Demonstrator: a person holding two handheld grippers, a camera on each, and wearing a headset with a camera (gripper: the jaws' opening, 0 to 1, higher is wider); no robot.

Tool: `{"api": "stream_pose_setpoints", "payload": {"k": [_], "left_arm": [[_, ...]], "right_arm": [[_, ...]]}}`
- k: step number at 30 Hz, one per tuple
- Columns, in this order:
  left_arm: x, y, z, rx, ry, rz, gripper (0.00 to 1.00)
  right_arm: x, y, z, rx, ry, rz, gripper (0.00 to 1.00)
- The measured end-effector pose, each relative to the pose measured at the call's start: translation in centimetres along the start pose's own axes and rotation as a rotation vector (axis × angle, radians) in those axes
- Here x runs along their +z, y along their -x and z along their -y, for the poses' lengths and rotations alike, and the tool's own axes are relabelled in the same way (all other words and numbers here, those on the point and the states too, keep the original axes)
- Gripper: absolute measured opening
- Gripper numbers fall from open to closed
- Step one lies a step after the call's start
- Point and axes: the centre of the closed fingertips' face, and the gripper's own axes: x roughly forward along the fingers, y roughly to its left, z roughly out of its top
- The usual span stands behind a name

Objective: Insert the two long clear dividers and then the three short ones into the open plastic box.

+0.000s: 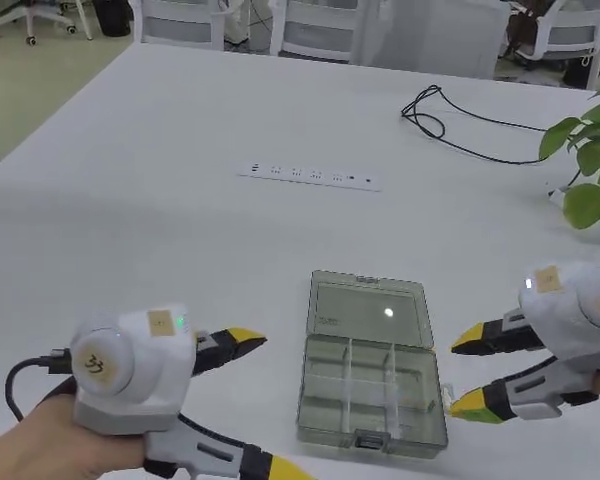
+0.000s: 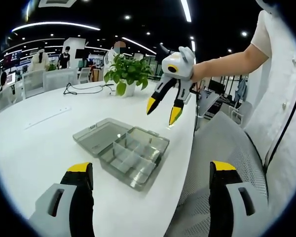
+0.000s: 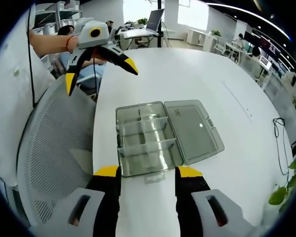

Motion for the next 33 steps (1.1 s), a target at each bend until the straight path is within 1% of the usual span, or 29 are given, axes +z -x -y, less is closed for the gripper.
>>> {"api": "stream_pose_setpoints", "payload": {"k": [2, 5, 10, 11, 12, 17, 18, 19, 21, 24, 27, 30, 33], "left_arm": [[0.0, 0.0, 0.0, -0.001, 0.005, 0.001, 1.0], [-0.3, 0.1, 0.1, -0.004, 0.003, -0.008, 1.0], [-0.3, 0.2, -0.1, 0.001, 0.009, -0.006, 1.0], [-0.3, 0.2, -0.1, 0.0, 0.008, -0.007, 1.0], [-0.4, 0.1, -0.1, -0.001, 0.007, -0.01, 1.0], [-0.5, 0.2, -0.2, -0.001, 0.012, -0.013, 1.0], [-0.6, 0.2, -0.2, -0.001, 0.014, -0.017, 1.0], [-0.6, 0.2, -0.2, -0.002, 0.015, -0.017, 1.0], [-0.6, 0.2, -0.2, 0.0, 0.016, -0.016, 1.0], [-0.7, 0.3, -0.3, 0.002, 0.019, -0.019, 1.0], [-0.7, 0.3, -0.3, 0.003, 0.022, -0.021, 1.0], [-0.7, 0.4, -0.4, 0.004, 0.027, -0.019, 1.0], [-0.7, 0.4, -0.4, 0.006, 0.03, -0.02, 1.0]], "right_arm": [[-0.7, 0.2, 0.0, -0.002, -0.008, -0.007, 0.47], [-2.4, 0.7, 0.0, -0.002, -0.029, -0.031, 0.49], [-4.8, 1.6, 0.1, -0.005, -0.05, -0.066, 0.52], [-5.4, 1.7, 0.2, -0.005, -0.053, -0.075, 0.52], [-6.3, 1.8, 0.3, -0.005, -0.056, -0.096, 0.53], [-9.1, 2.5, 0.7, -0.006, -0.076, -0.139, 0.54], [-10.0, 2.6, 0.8, -0.004, -0.081, -0.159, 0.55], [-10.3, 2.7, 0.8, -0.005, -0.082, -0.167, 0.55], [-11.9, 2.7, 1.1, -0.008, -0.083, -0.198, 0.55], [-13.3, 2.7, 1.2, -0.004, -0.098, -0.218, 0.55], [-15.0, 2.5, 1.5, -0.002, -0.093, -0.253, 0.55], [-16.1, 2.4, 1.7, 0.001, -0.087, -0.277, 0.55], [-17.4, 2.1, 1.8, 0.008, -0.044, -0.325, 0.55]]}}
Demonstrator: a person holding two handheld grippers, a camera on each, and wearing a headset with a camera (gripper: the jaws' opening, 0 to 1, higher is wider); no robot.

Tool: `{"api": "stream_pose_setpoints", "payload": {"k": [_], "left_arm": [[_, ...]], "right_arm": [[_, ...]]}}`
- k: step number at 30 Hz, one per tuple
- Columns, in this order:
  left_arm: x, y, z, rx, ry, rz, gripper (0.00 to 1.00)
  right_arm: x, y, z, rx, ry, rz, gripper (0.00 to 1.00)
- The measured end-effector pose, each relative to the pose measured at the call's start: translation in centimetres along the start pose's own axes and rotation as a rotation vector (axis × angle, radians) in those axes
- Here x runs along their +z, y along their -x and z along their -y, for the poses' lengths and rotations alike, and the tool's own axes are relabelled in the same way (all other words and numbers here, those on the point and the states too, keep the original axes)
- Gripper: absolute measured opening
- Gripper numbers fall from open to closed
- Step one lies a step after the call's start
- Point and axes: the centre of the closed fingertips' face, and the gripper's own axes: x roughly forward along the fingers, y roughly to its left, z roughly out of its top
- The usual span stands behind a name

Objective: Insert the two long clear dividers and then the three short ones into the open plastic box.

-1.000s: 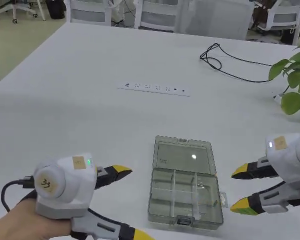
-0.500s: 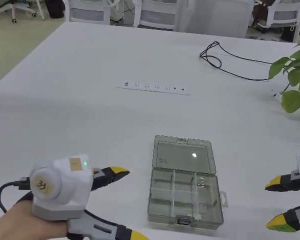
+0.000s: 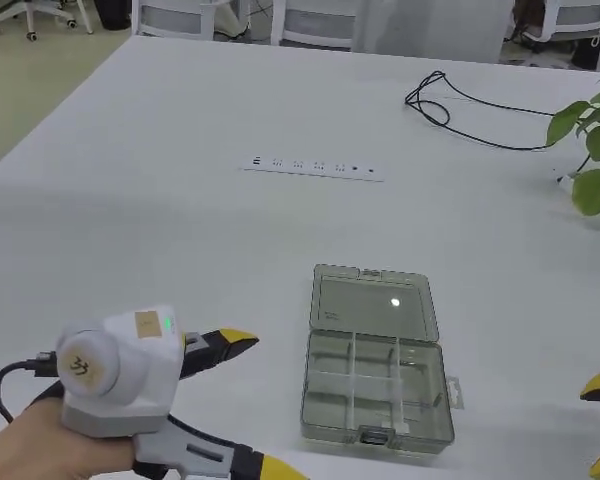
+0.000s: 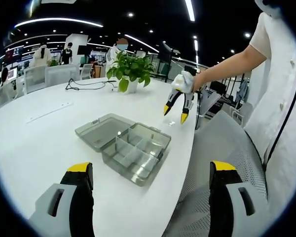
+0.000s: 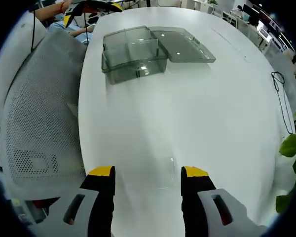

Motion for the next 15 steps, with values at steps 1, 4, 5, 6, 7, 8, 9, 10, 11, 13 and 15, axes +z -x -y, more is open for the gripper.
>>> {"api": "stream_pose_setpoints", "payload": {"k": [1, 4, 5, 6, 7, 8, 9, 10, 11, 13, 15], "left_arm": [[0.0, 0.0, 0.0, 0.0, 0.001, -0.001, 1.0], [0.0, 0.0, 0.0, 0.002, 0.007, -0.002, 1.0], [0.0, 0.0, -0.1, 0.003, 0.008, -0.002, 1.0], [0.0, 0.0, -0.1, 0.004, 0.009, -0.002, 1.0], [0.0, 0.1, -0.1, 0.004, 0.01, -0.003, 1.0], [0.0, 0.1, -0.1, 0.004, 0.012, -0.002, 1.0], [0.0, 0.1, -0.1, 0.005, 0.014, -0.002, 1.0], [0.0, 0.1, -0.1, 0.006, 0.015, -0.004, 1.0], [0.0, 0.1, -0.1, 0.007, 0.015, -0.004, 1.0], [0.0, 0.2, -0.1, 0.008, 0.016, -0.004, 1.0], [0.0, 0.2, -0.1, 0.008, 0.019, -0.003, 1.0]], "right_arm": [[-0.3, -0.1, 0.1, -0.002, 0.01, -0.013, 0.53], [-0.7, -0.7, 0.5, -0.005, 0.018, -0.027, 0.53], [-0.7, -0.7, 0.6, -0.006, 0.016, -0.026, 0.52], [-0.8, -0.8, 0.6, -0.007, 0.017, -0.026, 0.51], [-0.9, -0.9, 0.7, -0.01, 0.018, -0.03, 0.5], [-1.1, -1.1, 0.8, -0.01, 0.022, -0.038, 0.49], [-1.2, -1.2, 0.8, -0.009, 0.026, -0.042, 0.48], [-1.3, -1.3, 0.8, -0.008, 0.03, -0.046, 0.47], [-1.5, -1.4, 0.8, -0.004, 0.029, -0.056, 0.46], [-1.6, -1.4, 0.8, -0.008, 0.039, -0.059, 0.45], [-1.6, -1.4, 1.0, -0.019, 0.042, -0.062, 0.43]]}}
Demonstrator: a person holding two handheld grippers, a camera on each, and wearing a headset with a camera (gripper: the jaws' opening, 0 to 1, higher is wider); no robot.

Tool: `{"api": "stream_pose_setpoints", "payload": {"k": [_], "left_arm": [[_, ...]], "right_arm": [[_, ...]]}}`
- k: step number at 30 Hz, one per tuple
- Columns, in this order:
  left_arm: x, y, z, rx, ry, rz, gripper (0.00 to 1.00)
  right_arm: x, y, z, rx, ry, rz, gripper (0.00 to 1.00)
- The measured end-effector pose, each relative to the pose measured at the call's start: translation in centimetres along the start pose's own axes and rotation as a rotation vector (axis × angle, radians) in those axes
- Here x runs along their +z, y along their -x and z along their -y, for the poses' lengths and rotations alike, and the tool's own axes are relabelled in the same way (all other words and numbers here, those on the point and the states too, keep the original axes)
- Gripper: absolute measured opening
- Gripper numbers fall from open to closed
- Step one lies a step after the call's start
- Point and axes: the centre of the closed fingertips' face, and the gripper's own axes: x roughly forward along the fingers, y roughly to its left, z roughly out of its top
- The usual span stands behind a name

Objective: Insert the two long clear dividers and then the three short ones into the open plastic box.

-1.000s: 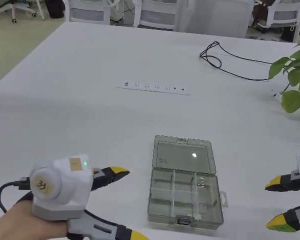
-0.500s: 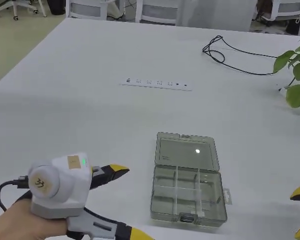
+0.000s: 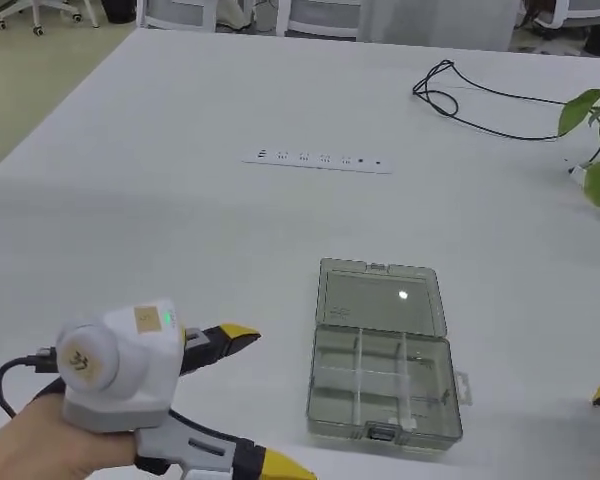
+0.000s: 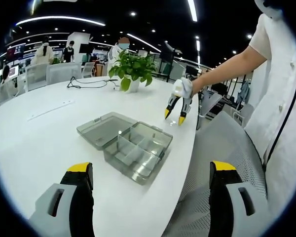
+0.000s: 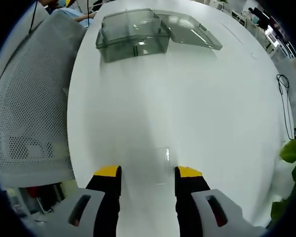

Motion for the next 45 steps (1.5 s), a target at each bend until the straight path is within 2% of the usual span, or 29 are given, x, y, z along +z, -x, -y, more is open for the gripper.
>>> {"api": "stream_pose_setpoints", "payload": {"k": [7, 9, 14, 25, 29, 34, 40, 43, 45], "left_arm": [[-0.3, 0.1, -0.3, 0.001, 0.006, 0.002, 1.0], [-0.4, 0.1, -0.3, 0.001, 0.006, 0.001, 1.0], [-0.5, 0.3, -0.4, 0.001, 0.007, 0.003, 1.0], [-0.4, 0.6, -0.3, 0.003, 0.009, 0.006, 1.0], [0.0, 0.7, -0.4, 0.006, 0.014, 0.015, 1.0], [1.2, 0.8, -0.6, 0.012, 0.029, 0.046, 1.0], [2.9, 0.6, -0.5, 0.005, 0.096, 0.091, 0.98], [4.0, 0.1, -0.1, -0.006, 0.129, 0.113, 0.97], [4.6, -0.2, 0.2, -0.014, 0.148, 0.121, 0.94]], "right_arm": [[0.1, 0.0, 0.1, -0.012, 0.01, -0.003, 0.38], [0.1, 0.0, 0.1, -0.013, 0.014, -0.003, 0.33], [0.1, 0.1, 0.1, -0.014, 0.014, -0.006, 0.33], [1.6, 1.2, -1.2, -0.036, 0.022, 0.005, 0.33], [3.0, 2.3, -1.6, -0.059, 0.033, 0.036, 0.33], [5.6, 4.2, -1.8, -0.099, 0.062, 0.086, 0.33], [9.4, 6.9, -2.1, -0.151, 0.097, 0.158, 0.33], [10.3, 7.3, -2.0, -0.171, 0.106, 0.191, 0.33], [11.6, 8.1, -2.1, -0.186, 0.115, 0.213, 0.33]]}}
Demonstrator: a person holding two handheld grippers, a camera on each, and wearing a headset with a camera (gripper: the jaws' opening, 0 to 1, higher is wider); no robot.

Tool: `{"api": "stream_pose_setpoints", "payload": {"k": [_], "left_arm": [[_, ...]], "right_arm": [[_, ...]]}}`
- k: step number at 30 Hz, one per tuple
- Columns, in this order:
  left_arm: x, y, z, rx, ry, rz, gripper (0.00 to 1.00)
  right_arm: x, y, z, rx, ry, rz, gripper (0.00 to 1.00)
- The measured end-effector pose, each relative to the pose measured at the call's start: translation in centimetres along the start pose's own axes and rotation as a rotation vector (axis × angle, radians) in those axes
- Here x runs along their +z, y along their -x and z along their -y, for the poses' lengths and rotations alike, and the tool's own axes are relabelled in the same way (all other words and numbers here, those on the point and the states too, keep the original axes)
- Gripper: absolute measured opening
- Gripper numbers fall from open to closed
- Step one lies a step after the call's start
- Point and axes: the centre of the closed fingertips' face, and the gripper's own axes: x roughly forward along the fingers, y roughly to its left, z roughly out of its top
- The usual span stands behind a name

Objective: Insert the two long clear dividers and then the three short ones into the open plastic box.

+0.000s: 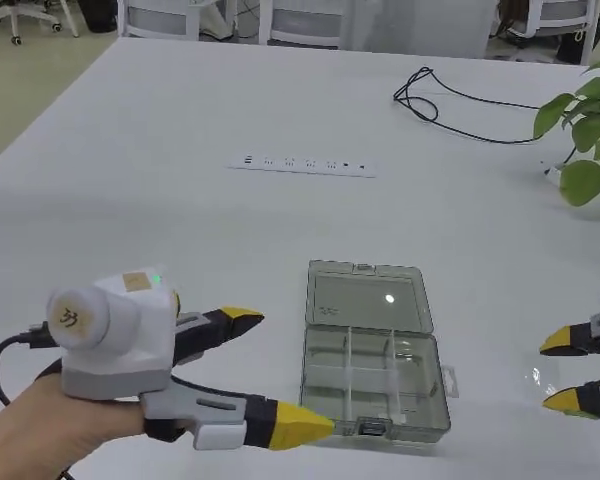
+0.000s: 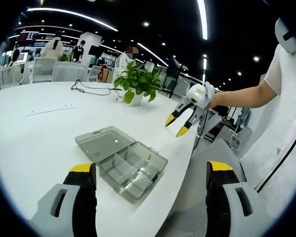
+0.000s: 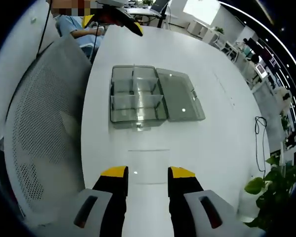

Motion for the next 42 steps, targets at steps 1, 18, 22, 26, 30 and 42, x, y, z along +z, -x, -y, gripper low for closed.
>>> {"api": "stream_pose_setpoints", "payload": {"k": [1, 18, 22, 26, 30, 42], "left_arm": [[0.3, -0.2, 0.2, -0.004, 0.013, 0.006, 0.92], [3.5, -4.0, 3.2, -0.116, 0.372, 0.081, 0.57], [3.6, -4.8, 4.2, -0.145, 0.419, 0.081, 0.52], [3.4, -5.5, 4.9, -0.164, 0.453, 0.068, 0.44], [3.4, -6.1, 5.5, -0.184, 0.492, 0.069, 0.41], [3.0, -6.9, 6.8, -0.224, 0.548, 0.047, 0.18]], "right_arm": [[0.6, 0.2, 0.0, -0.004, 0.003, 0.01, 0.33], [9.8, 2.4, -1.4, -0.049, 0.082, 0.103, 0.33], [11.4, 2.7, -2.1, -0.047, 0.091, 0.122, 0.33], [12.3, 2.9, -2.5, -0.05, 0.102, 0.129, 0.33], [13.6, 3.2, -3.1, -0.047, 0.102, 0.146, 0.33], [14.9, 3.5, -3.7, -0.06, 0.145, 0.139, 0.33]]}}
